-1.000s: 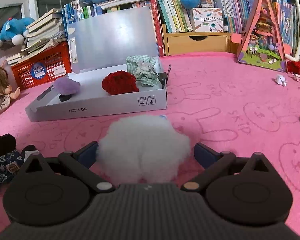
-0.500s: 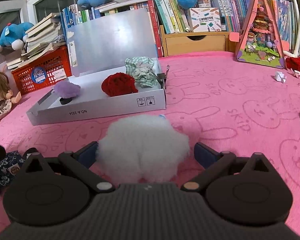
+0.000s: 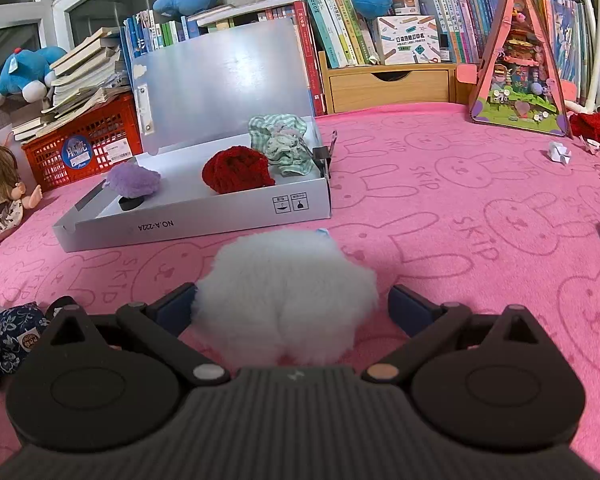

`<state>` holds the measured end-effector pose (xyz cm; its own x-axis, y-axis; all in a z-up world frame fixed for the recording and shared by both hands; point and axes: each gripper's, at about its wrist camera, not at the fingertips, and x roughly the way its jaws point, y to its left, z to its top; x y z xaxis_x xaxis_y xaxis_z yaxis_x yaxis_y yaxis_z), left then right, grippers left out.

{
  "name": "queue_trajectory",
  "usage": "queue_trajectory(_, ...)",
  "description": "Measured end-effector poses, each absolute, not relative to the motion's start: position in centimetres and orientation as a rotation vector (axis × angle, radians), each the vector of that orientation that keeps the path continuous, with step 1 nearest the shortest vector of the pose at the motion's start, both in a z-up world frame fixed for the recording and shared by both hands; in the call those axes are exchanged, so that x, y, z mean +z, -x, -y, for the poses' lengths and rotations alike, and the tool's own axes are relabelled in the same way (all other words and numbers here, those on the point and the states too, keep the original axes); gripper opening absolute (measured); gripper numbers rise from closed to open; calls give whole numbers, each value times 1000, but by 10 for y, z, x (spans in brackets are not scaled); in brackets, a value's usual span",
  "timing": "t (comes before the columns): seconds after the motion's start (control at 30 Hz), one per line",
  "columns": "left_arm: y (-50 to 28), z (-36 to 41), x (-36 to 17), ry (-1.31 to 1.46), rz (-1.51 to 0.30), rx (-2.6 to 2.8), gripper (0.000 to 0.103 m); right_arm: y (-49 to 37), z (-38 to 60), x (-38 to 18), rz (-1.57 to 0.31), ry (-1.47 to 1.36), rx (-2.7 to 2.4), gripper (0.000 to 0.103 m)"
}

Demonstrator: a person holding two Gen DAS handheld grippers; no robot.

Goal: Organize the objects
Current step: 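Grasp the navy floral cloth with the left gripper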

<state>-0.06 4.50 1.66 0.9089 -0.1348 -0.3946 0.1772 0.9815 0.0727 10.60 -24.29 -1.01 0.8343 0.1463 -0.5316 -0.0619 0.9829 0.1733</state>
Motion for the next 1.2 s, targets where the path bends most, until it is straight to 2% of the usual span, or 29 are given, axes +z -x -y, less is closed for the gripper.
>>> queue_trajectory(0.33, -22, -48, -1, -70, -483, -156, 56, -105, 245, -10, -570, -162, 109, 103)
queue_trajectory(0.53, -35, -47, -6, -67, -509, -168, 69, -105, 245, -10, -570, -160, 108, 103)
queue_trajectory(0.77, -45, -38, -11, -84, -510, -167, 73, -105, 245, -10, -571, -160, 108, 103)
queue_trajectory(0.87, -46, -37, -11, -76, -504, -157, 68, -105, 245, -10, -571, -160, 108, 103)
queue_trajectory(0.93, -44, -37, -9, -71, -495, -155, 59, -105, 245, -10, -570, -160, 108, 102)
queue_trajectory(1.0, -43, -39, -7, -55, -491, -160, 54, -104, 245, -10, -566, -161, 111, 99)
queue_trajectory(1.13, -41, -42, -1, -28, -481, -160, 52, -102, 241, -10, -560, -138, 147, 85)
queue_trajectory(1.2, -40, -42, 4, -29, -468, -160, 52, -100, 238, -9, -552, -120, 150, 84)
